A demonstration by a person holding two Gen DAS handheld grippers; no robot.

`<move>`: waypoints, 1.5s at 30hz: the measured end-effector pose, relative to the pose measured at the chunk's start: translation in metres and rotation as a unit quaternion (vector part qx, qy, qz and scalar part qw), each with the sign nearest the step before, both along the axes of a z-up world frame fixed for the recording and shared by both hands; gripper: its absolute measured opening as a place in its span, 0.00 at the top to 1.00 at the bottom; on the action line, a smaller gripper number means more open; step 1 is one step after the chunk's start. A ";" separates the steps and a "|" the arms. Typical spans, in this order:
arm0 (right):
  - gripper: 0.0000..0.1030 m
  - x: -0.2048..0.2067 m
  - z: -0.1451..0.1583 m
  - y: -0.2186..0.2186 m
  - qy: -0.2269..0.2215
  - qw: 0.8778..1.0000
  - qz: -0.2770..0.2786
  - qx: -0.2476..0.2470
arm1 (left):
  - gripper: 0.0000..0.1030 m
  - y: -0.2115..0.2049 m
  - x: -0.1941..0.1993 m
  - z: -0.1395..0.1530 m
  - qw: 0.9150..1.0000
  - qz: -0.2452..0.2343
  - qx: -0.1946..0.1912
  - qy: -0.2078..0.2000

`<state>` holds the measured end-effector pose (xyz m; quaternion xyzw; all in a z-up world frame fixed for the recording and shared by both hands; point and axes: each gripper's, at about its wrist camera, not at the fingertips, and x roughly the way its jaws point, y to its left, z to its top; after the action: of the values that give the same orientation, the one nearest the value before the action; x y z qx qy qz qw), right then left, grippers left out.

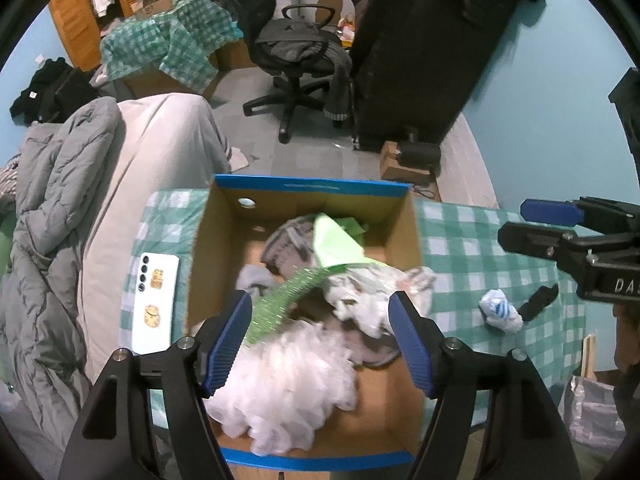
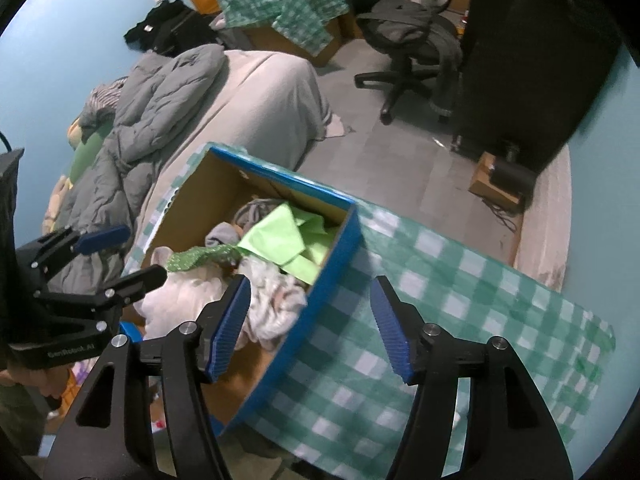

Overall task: Organize soft objects
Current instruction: 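Move both grippers back over the striped sock and black sock on the table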

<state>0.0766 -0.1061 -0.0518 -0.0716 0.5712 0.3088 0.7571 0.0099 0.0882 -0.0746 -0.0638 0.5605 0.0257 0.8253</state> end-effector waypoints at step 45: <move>0.38 -0.036 -0.017 -0.227 0.038 0.985 -0.155 -0.058 | 0.17 -0.193 0.004 -0.010 0.992 -0.122 -0.010 0.030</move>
<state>0.0410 -0.3333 -0.0693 -0.0144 0.6208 0.1565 0.7681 0.0136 -0.1045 -0.0847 -0.0026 0.5891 -0.0787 0.8042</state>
